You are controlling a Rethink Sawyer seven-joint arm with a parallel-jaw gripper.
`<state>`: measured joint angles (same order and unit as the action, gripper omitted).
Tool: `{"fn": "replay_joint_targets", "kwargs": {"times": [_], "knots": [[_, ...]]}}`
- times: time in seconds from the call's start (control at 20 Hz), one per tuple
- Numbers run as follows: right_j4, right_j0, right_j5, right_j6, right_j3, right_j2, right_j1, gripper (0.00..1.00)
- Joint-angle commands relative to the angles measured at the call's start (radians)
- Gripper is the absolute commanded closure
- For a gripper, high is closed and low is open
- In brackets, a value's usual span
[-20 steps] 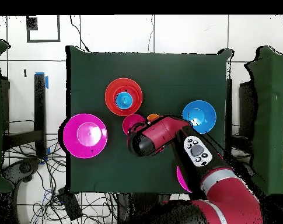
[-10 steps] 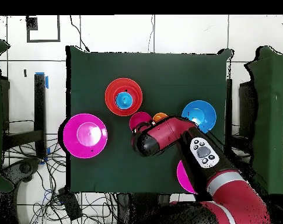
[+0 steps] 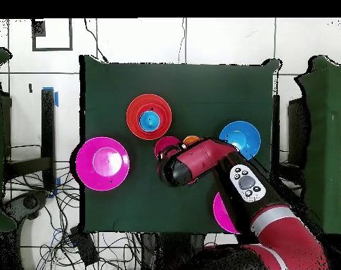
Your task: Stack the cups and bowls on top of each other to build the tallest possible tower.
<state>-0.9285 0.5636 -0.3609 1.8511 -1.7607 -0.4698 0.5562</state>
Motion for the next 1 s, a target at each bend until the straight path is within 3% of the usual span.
{"fn": "replay_joint_targets", "kwargs": {"times": [0.05,0.45,0.8,1.0], "knots": [[0.044,0.029,-0.087,-0.167,-0.008,-0.112,0.056,0.0],[0.039,0.038,-0.096,-0.173,-0.016,-0.121,0.059,0.0],[-0.023,0.026,-0.057,-0.169,0.018,-0.097,0.006,0.0],[-0.079,0.031,-0.017,-0.198,0.057,-0.096,-0.071,0.0]]}}
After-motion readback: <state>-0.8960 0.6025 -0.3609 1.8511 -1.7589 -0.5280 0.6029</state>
